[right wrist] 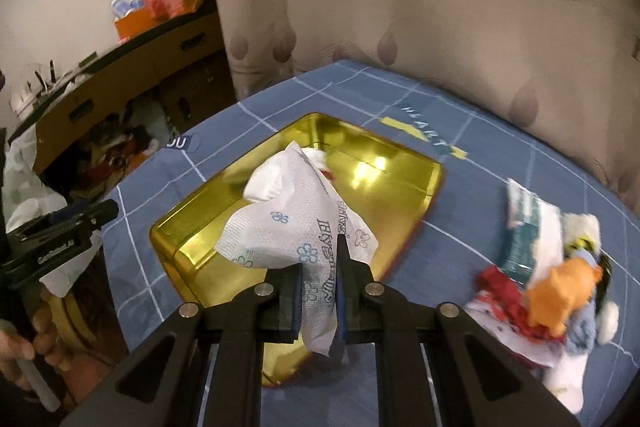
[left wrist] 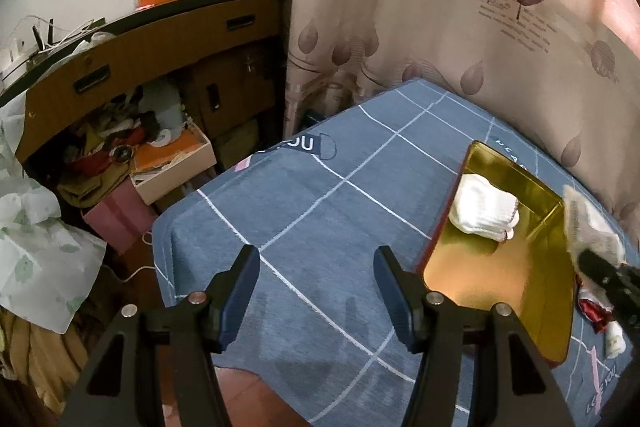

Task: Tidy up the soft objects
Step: 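Carry the white pad packet into the tin and release it with the right gripper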

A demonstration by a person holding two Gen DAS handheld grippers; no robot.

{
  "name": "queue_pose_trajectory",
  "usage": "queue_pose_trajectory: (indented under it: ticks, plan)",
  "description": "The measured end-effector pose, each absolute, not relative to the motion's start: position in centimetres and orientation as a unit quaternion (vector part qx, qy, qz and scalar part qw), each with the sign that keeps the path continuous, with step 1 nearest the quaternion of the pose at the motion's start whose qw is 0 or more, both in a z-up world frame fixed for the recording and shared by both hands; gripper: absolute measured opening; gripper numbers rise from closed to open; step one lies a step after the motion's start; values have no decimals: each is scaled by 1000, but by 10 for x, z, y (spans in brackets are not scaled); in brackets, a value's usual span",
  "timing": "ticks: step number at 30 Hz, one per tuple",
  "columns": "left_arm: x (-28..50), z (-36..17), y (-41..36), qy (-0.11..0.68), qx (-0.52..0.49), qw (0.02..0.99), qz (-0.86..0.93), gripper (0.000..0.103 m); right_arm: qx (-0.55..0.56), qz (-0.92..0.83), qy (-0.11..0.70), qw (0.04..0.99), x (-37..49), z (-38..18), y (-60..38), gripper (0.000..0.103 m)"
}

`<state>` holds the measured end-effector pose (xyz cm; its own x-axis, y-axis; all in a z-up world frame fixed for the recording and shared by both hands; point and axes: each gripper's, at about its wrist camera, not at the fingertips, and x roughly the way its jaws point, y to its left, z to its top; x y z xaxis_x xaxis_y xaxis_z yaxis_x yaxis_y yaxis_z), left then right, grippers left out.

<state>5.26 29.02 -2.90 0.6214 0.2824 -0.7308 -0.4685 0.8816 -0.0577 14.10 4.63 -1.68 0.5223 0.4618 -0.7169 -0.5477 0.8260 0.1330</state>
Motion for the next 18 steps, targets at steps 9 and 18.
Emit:
queue_pose_trajectory:
  ticks: [9, 18]
  plan:
    - [48, -31, 303, 379, -149, 883, 233, 61, -80, 297, 431, 848, 151, -46, 87, 13]
    - [48, -32, 310, 383, -162, 878, 238, 61, -105, 289, 443, 842, 149, -64, 101, 19]
